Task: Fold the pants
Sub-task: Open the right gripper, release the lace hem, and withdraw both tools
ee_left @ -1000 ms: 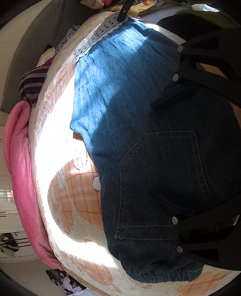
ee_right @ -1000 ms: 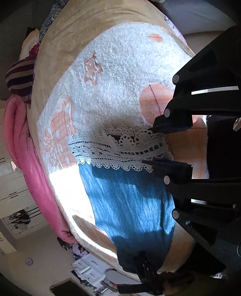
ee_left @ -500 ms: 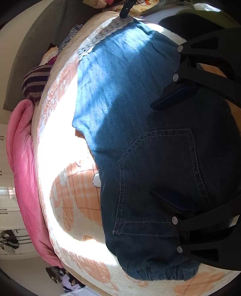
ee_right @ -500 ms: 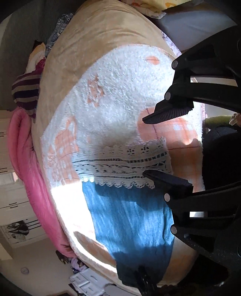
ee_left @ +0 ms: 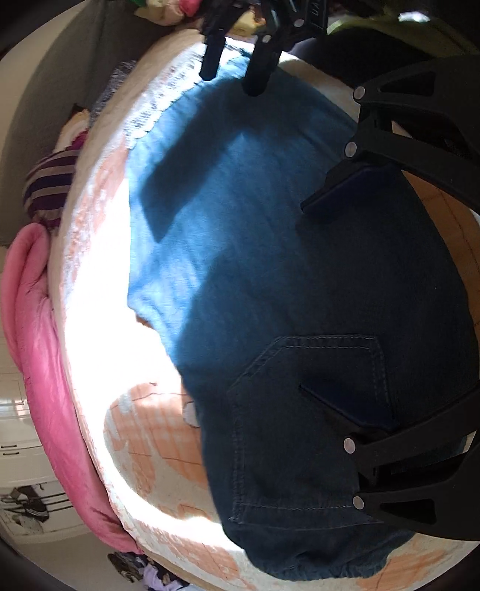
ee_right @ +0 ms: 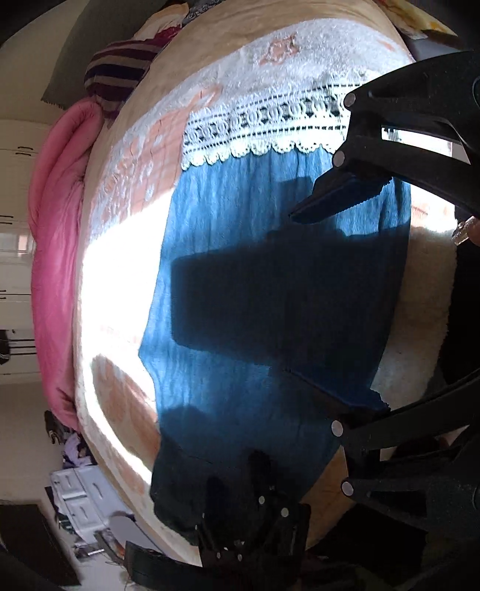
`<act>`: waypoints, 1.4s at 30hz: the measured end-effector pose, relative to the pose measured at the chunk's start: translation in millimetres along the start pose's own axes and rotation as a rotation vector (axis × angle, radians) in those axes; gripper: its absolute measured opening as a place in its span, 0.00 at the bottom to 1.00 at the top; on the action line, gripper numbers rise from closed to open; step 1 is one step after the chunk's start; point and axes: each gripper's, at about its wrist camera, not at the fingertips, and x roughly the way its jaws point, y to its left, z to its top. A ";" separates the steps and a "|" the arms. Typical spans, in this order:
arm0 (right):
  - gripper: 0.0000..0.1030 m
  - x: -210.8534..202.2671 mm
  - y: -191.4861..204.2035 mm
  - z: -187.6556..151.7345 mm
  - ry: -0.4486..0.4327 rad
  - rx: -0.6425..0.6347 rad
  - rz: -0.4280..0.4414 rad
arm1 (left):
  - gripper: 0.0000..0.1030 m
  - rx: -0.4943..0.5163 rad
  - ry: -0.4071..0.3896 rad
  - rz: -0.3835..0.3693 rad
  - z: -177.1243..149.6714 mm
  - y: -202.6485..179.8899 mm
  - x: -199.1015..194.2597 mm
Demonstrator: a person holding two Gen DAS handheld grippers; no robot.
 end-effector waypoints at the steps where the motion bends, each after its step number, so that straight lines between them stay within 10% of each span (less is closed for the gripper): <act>1: 0.70 6.4 -1.5 -3.4 0.030 0.001 -0.018 | 0.91 0.018 -0.014 0.008 -3.8 -0.8 0.1; 42: 0.91 -82.1 -68.3 -15.8 -0.170 0.270 -0.063 | 0.96 0.028 -0.151 -0.046 29.4 -13.4 -61.7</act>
